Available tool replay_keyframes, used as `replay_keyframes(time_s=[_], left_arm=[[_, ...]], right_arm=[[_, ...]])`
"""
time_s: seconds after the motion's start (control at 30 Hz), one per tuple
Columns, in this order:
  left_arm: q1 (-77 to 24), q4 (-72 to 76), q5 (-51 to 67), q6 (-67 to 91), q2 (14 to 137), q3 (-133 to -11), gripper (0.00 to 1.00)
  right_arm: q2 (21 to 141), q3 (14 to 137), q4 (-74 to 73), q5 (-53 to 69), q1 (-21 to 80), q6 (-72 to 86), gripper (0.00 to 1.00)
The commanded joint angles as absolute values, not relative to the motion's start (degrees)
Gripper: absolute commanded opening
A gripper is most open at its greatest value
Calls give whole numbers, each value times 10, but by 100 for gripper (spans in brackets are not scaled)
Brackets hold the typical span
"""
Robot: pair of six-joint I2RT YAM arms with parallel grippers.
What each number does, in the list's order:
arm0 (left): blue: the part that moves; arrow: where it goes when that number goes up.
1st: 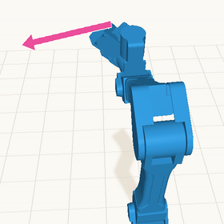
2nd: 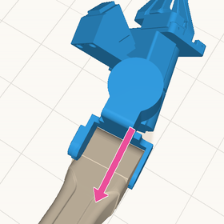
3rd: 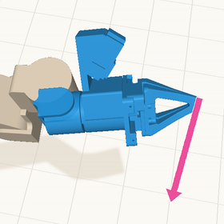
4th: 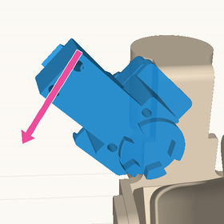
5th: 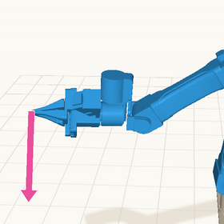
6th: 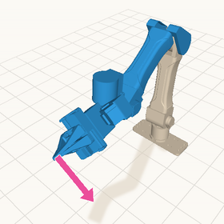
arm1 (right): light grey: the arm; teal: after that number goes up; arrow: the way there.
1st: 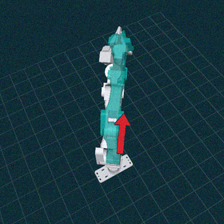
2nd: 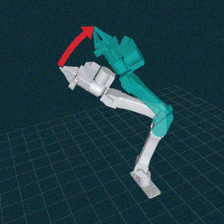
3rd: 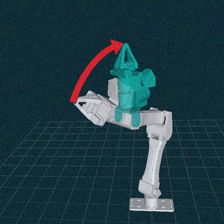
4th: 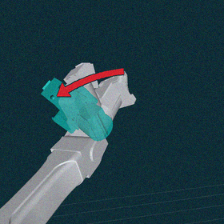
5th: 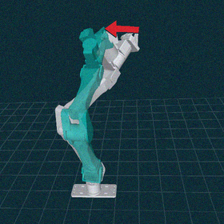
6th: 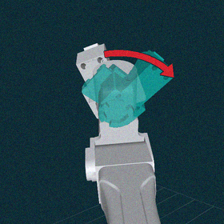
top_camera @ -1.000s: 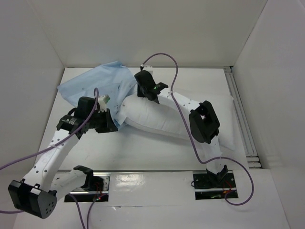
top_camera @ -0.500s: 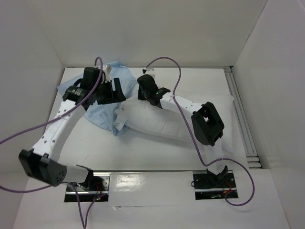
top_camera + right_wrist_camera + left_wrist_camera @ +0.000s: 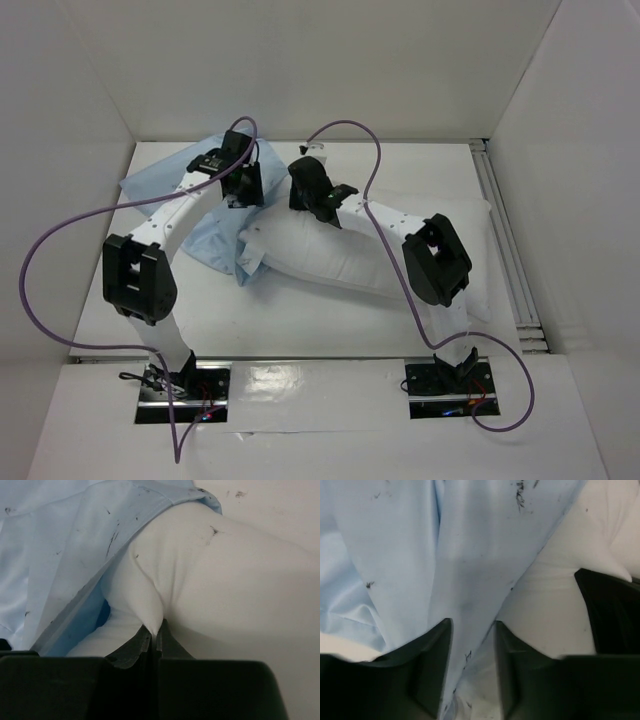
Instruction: Put the pillow into the pillowcase
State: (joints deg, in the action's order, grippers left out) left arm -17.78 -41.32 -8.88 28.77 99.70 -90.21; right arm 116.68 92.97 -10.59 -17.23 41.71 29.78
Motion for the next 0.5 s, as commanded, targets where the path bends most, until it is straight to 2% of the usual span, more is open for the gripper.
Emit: replay_keyframes(time_s=[0.0, 0.1, 0.13, 0.47], left_arm=[[-180, -418, -62, 270, 1012, -947, 46], [-174, -433, -32, 259, 1020, -968, 7], [-174, -439, -25, 259, 1020, -976, 0], [-174, -444, 52, 261, 941, -1013, 0]], right_arm=[[1169, 911, -171, -181, 422, 301, 0], [1169, 911, -171, -187, 422, 301, 0], [1169, 911, -171, -187, 422, 301, 0], [1169, 910, -155, -187, 422, 301, 0]])
